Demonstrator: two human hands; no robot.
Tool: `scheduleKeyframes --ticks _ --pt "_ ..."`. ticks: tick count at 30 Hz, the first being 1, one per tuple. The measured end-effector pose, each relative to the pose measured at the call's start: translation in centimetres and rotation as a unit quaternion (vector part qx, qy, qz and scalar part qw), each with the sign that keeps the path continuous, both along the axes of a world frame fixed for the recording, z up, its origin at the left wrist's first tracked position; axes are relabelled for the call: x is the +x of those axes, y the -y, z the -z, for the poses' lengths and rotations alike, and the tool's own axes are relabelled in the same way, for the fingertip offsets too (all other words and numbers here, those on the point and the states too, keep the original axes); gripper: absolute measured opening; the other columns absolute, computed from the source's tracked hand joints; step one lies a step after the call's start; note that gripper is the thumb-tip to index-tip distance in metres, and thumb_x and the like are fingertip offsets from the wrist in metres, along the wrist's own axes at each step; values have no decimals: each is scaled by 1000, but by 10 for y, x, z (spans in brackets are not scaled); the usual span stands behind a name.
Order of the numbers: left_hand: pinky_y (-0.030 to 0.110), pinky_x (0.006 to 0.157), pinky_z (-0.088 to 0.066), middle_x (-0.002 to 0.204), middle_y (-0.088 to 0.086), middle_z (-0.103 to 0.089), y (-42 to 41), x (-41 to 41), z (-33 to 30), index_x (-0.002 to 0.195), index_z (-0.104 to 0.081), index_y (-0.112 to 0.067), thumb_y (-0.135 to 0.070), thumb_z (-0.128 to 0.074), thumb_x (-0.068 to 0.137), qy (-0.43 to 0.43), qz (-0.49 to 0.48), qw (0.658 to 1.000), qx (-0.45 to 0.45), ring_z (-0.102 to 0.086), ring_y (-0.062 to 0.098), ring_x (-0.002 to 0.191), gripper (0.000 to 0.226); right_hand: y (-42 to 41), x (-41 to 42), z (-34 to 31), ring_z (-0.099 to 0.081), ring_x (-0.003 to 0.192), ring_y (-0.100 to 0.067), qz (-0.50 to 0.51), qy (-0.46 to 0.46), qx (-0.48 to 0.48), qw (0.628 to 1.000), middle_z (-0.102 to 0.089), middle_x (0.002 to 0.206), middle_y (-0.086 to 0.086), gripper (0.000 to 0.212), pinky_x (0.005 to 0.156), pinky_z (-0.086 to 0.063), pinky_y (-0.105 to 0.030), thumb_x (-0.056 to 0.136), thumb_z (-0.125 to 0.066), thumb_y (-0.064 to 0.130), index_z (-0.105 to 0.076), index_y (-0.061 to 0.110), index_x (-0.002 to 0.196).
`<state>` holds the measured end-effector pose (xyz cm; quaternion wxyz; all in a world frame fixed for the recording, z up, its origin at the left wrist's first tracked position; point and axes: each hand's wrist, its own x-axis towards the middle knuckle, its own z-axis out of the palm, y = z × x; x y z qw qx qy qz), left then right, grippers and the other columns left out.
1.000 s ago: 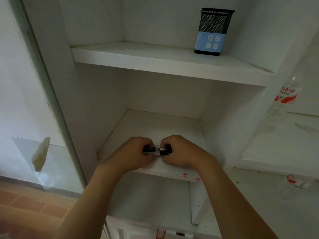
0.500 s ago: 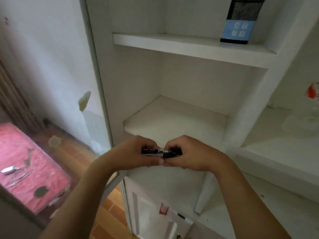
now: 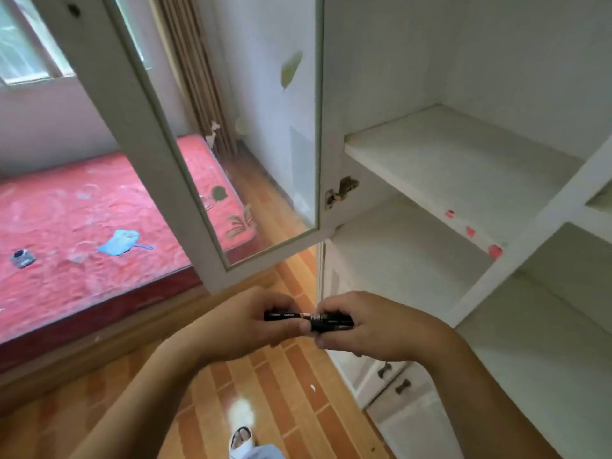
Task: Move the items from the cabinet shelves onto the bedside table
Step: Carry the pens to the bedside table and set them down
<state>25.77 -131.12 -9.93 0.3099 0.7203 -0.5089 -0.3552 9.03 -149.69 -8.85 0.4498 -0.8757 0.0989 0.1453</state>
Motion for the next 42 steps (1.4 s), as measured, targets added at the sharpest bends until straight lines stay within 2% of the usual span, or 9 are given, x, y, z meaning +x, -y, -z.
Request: scheduleKeyframes --ticks 5,8,14,18,22,29,35,38,42 --pt "25 57 -37 62 -6 -57 -72 -19 6 84 -71 -25 -54 -67 95 16 -69 997 27 -48 4 57 32 -52 12 9 -63 63 -13 -84 -25 1 996 -63 77 1 20 64 -53 -36 96 -70 43 -63 25 90" --pt "28 59 -37 65 -9 -56 -119 -31 10 88 -70 -29 -59 -65 95 49 -119 991 50 -48 5 58 31 -89 19 14 -61 64 -13 -119 -33 -39 992 -67 82 -3 22 64 -52 -36 96 -68 49 -64 28 91" --pt "23 56 -38 70 -7 -60 -227 -62 8 85 -62 -31 -65 -54 97 91 -169 974 119 -52 6 59 38 -187 31 14 -59 72 -11 -219 -27 -128 967 -62 83 8 18 66 -46 -31 100 -63 51 -59 38 89" --pt "23 57 -47 74 -9 -64 -319 -83 8 87 -60 -36 -67 -60 92 142 -195 956 166 -59 7 64 31 -277 36 16 -62 75 -12 -279 -24 -147 949 -65 86 7 17 67 -49 -30 98 -63 54 -61 39 91" --pt "25 63 -54 77 -10 -65 -427 -114 10 87 -60 -38 -47 -67 93 168 -245 937 185 -62 5 70 12 -382 36 16 -64 78 -13 -340 -27 -153 927 -67 90 4 17 76 -56 -36 98 -64 52 -65 36 101" --pt "28 67 -57 78 -7 -65 -588 -168 7 85 -64 -34 -33 -72 89 140 -391 894 169 -64 9 71 10 -561 43 9 -64 81 -23 -457 -3 -156 876 -69 92 -3 16 75 -55 -45 96 -68 45 -68 29 98" --pt "29 67 -54 78 -6 -65 -698 -200 9 83 -66 -31 -40 -75 89 94 -494 850 155 -63 10 72 14 -679 52 7 -65 74 -13 -531 5 -157 832 -71 91 1 8 68 -51 -31 94 -70 38 -68 32 98" --pt "23 61 -43 74 -8 -61 -739 -210 15 83 -65 -28 -45 -74 89 61 -537 830 136 -59 6 67 21 -721 65 10 -64 72 -12 -564 13 -149 812 -71 91 1 10 68 -53 -32 93 -70 41 -69 32 98" --pt "20 59 -37 74 -4 -62 -780 -210 27 88 -68 -23 -49 -73 89 22 -578 806 128 -54 3 63 26 -772 87 25 -60 67 -5 -609 15 -132 782 -69 88 3 12 62 -49 -23 93 -70 44 -68 33 96"
